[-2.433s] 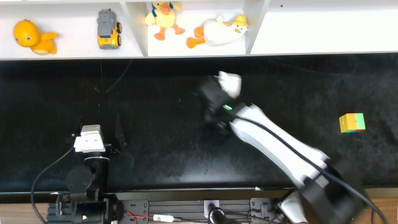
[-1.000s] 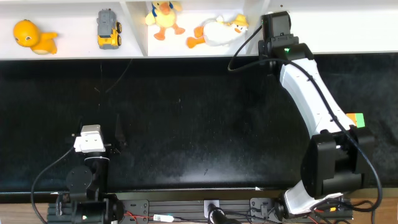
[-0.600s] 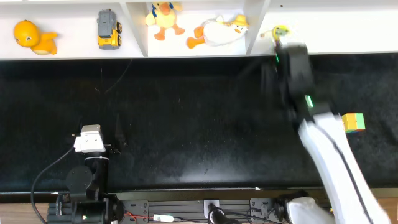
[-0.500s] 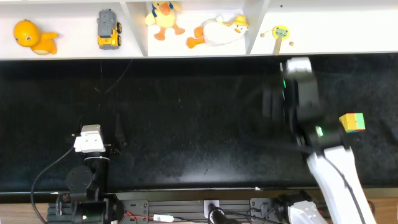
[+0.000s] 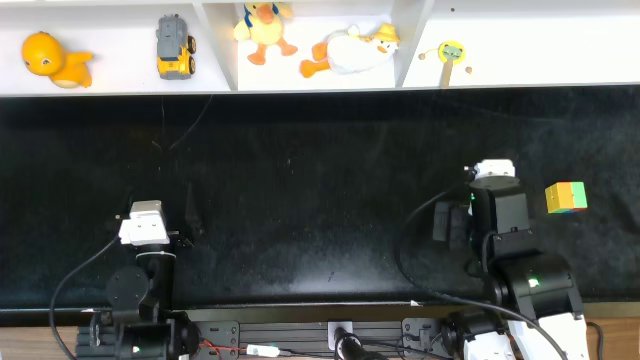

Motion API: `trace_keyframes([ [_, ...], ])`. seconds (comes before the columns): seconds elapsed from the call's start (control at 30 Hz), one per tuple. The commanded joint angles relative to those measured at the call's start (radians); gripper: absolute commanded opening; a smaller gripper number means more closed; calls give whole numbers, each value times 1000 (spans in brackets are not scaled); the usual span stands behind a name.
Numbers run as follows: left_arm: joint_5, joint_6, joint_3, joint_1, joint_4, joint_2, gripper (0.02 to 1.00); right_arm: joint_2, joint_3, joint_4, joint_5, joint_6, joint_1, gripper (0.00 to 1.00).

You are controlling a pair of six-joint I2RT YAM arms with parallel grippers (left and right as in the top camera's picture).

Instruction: Store Toys

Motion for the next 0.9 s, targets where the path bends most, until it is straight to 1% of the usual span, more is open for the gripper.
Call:
trace_keyframes([
  [0.03, 13, -6, 0, -2, -3, -11, 998, 25, -23, 50, -189, 8, -73, 996],
  [0.07, 13, -6, 0, -2, -3, -12, 998, 38, -27, 69, -230, 8, -103, 996],
  [0.1, 13, -6, 0, -2, -3, -11, 998, 53, -31, 82, -252, 8, -135, 998],
  [0.17, 13, -6, 0, -2, -3, -11, 998, 90, -31, 84, -266, 8, -204, 996],
  [0.23, 13, -6, 0, -2, -3, -12, 998, 139, -31, 84, -260, 3, -291, 996],
  [0.3, 13, -6, 0, -2, -3, -11, 998, 187, -31, 120, -211, -51, -382, 996],
  [0.37, 13, -6, 0, -2, -3, -12, 998, 234, -31, 178, -110, -176, -471, 996],
  [0.43, 13, -6, 0, -2, -3, -11, 998, 274, -31, 216, -15, -266, -541, 996],
  [0.5, 13, -6, 0, -2, -3, -11, 998, 309, -31, 256, 84, -329, -570, 996],
  [0.53, 13, -6, 0, -2, -3, -11, 996, 324, -31, 275, 120, -355, -571, 996],
  [0.57, 13, -6, 0, -2, -3, -12, 998, 340, -31, 289, 134, -385, -574, 996],
  [0.6, 13, -6, 0, -2, -3, -11, 998, 357, -31, 302, 124, -417, -586, 996],
  [0.63, 13, -6, 0, -2, -3, -12, 998, 373, -31, 323, 95, -446, -605, 996],
  [0.8, 13, -6, 0, -2, -3, -11, 998, 433, -31, 421, -165, -621, -775, 996],
  [0.87, 13, -6, 0, -2, -3, -12, 998, 449, -31, 428, -222, -698, -845, 996],
  [0.9, 13, -6, 0, -2, -3, -12, 998, 459, -31, 429, -233, -725, -875, 996],
])
